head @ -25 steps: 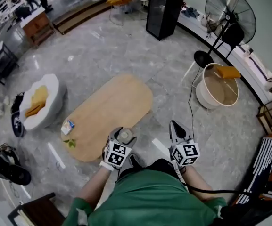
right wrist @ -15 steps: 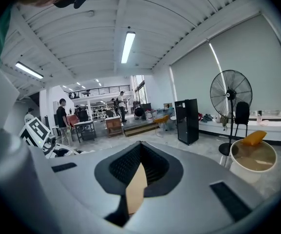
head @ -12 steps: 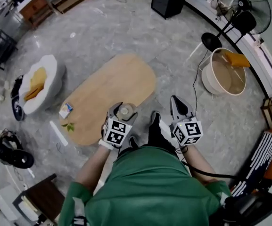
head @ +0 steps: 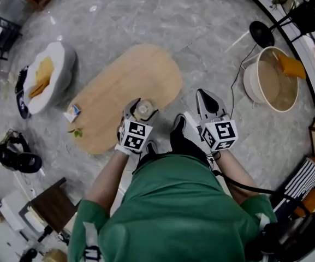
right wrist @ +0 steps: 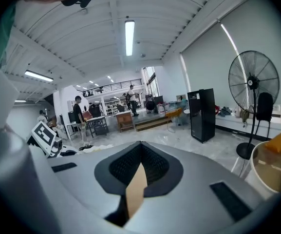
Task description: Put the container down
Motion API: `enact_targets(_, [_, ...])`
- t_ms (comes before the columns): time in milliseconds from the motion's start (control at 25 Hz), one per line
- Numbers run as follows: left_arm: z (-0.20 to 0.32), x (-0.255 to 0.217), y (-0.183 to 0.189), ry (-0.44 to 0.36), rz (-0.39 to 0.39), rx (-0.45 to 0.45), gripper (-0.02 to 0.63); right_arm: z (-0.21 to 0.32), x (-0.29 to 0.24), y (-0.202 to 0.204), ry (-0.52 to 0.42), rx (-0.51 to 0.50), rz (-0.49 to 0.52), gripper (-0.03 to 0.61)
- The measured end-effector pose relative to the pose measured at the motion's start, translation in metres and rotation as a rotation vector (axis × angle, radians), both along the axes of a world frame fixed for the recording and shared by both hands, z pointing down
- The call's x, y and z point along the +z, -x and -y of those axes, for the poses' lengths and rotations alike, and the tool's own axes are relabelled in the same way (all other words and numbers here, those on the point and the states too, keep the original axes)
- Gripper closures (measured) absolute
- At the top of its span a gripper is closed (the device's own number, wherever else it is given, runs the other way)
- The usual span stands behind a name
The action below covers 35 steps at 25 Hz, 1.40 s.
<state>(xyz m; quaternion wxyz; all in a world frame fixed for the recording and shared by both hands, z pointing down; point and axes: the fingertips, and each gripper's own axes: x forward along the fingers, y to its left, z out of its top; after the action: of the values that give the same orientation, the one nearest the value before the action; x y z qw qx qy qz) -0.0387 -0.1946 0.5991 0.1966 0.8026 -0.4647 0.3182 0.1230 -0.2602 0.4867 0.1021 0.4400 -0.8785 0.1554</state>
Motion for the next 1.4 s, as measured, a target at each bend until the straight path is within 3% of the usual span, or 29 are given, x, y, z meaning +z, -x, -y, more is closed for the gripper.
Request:
enact_targets(280, [0.046, 0.027, -0.016, 0.036, 0.044, -0.045, 0.27, 0.056, 0.015, -0.006, 0.034, -0.075, 0.002, 0.557])
enact_targets(520, [0.08, 0.055, -0.02, 0.047, 0.088, -0.025, 0.27, 0.085, 0.025, -0.009, 0.041, -0.112, -0.016, 0.557])
enact_targets(1080, [0.137, 0.185, -0.01, 0.11, 0.138, 0.101, 0.27, 0.143, 0.103, -0.03, 0.105, 0.013, -0.096, 0.557])
enact_targets(1400, [0.154, 0.26, 0.003, 0.176, 0.142, 0.129, 0.27, 0.155, 0.135, -0.009, 0.127, 0.035, -0.108, 0.557])
